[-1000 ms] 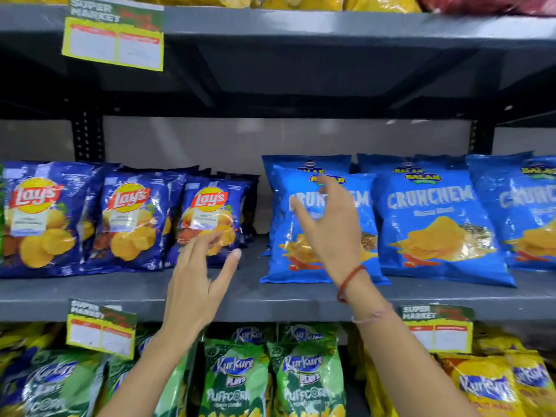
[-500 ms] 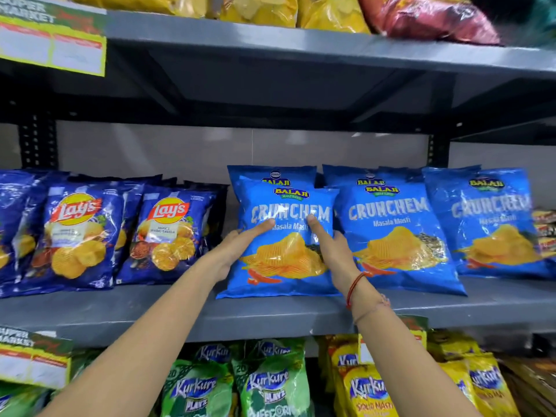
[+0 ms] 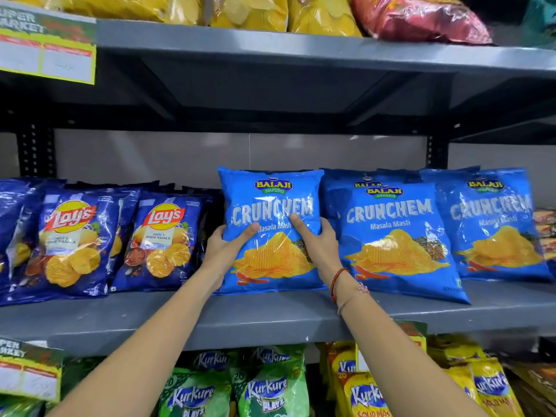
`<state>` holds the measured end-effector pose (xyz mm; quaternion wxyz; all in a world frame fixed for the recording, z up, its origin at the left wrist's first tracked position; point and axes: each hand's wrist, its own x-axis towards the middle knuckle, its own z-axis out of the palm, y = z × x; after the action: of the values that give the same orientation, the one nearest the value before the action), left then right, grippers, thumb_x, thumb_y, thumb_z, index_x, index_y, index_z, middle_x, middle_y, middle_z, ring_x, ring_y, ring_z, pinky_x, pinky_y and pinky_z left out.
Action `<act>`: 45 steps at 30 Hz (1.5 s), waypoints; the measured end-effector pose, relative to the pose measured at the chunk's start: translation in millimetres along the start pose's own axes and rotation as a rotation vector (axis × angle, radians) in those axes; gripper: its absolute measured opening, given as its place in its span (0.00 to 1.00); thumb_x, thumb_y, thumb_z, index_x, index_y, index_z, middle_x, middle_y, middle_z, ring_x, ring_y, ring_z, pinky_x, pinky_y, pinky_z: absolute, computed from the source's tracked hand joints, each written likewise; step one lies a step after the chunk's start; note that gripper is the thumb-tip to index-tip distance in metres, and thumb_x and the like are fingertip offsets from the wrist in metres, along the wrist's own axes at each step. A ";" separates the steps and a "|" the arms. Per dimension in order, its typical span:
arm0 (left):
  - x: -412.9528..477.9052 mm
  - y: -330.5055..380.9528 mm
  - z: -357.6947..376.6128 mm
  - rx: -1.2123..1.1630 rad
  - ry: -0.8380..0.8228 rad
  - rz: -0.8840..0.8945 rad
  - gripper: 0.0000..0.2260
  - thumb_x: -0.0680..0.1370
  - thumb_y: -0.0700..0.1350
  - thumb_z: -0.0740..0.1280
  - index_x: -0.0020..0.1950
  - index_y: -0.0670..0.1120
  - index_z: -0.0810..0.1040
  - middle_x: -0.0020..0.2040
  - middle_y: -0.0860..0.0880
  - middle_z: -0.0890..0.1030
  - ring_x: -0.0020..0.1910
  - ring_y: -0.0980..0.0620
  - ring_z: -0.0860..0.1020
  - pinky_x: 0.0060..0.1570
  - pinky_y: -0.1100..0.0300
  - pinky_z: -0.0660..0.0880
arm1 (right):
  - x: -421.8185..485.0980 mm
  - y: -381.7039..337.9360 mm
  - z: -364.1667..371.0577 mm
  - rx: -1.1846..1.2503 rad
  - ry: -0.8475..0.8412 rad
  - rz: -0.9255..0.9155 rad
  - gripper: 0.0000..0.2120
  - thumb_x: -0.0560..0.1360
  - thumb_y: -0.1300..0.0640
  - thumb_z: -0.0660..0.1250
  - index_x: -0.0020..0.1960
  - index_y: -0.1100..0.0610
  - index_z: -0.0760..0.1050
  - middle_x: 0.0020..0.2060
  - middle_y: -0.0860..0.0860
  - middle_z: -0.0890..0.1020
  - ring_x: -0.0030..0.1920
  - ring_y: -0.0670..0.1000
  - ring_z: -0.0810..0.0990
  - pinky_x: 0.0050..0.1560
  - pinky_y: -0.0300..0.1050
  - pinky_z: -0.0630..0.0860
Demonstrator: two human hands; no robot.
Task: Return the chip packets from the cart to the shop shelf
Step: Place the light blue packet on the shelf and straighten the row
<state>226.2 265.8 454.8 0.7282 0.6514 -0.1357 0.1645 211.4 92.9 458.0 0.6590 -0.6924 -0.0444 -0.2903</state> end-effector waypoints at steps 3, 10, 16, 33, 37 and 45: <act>-1.0 -1.1 0.3 -0.001 0.003 -0.006 0.23 0.69 0.51 0.74 0.59 0.45 0.73 0.56 0.46 0.82 0.46 0.53 0.82 0.35 0.65 0.78 | -4.0 -2.8 -2.2 0.023 -0.020 -0.004 0.22 0.71 0.45 0.69 0.61 0.53 0.69 0.46 0.41 0.75 0.54 0.47 0.73 0.58 0.40 0.68; -14.8 4.9 5.2 0.234 0.326 0.332 0.40 0.62 0.57 0.76 0.69 0.47 0.64 0.66 0.49 0.69 0.63 0.51 0.70 0.63 0.52 0.69 | -16.8 -20.4 -17.1 -0.239 0.137 -0.200 0.42 0.71 0.38 0.65 0.74 0.62 0.56 0.46 0.52 0.71 0.49 0.49 0.71 0.57 0.47 0.71; -42.5 40.7 68.5 0.439 0.163 0.827 0.24 0.68 0.47 0.75 0.62 0.46 0.71 0.55 0.56 0.70 0.58 0.52 0.71 0.59 0.50 0.71 | -10.4 -41.0 -106.7 -0.470 0.508 -0.442 0.30 0.74 0.42 0.64 0.70 0.59 0.65 0.62 0.57 0.76 0.63 0.57 0.71 0.61 0.50 0.67; -16.5 -7.1 184.5 0.192 -0.368 -0.420 0.57 0.44 0.71 0.75 0.68 0.45 0.69 0.70 0.49 0.69 0.71 0.46 0.63 0.69 0.48 0.57 | 19.3 9.2 -214.6 -0.018 -0.096 0.339 0.34 0.59 0.33 0.74 0.58 0.53 0.79 0.50 0.51 0.85 0.51 0.52 0.84 0.53 0.45 0.79; -20.5 -8.2 189.5 0.099 -0.287 -0.320 0.52 0.47 0.64 0.79 0.66 0.44 0.71 0.64 0.46 0.77 0.61 0.47 0.75 0.59 0.53 0.71 | 26.5 11.3 -220.8 0.034 -0.043 0.255 0.19 0.70 0.46 0.72 0.57 0.55 0.76 0.45 0.50 0.85 0.45 0.50 0.83 0.43 0.42 0.81; -25.0 -15.5 201.8 0.033 -0.180 -0.078 0.30 0.63 0.47 0.79 0.62 0.45 0.73 0.56 0.48 0.80 0.51 0.50 0.79 0.44 0.60 0.77 | 39.8 10.7 -217.8 -0.012 -0.017 0.087 0.43 0.69 0.44 0.71 0.75 0.58 0.55 0.72 0.55 0.67 0.71 0.55 0.68 0.72 0.52 0.64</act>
<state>213.3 62.3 453.6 0.7080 0.6802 -0.1725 0.0788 174.3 -125.6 458.8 0.6665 -0.7000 -0.0185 -0.2558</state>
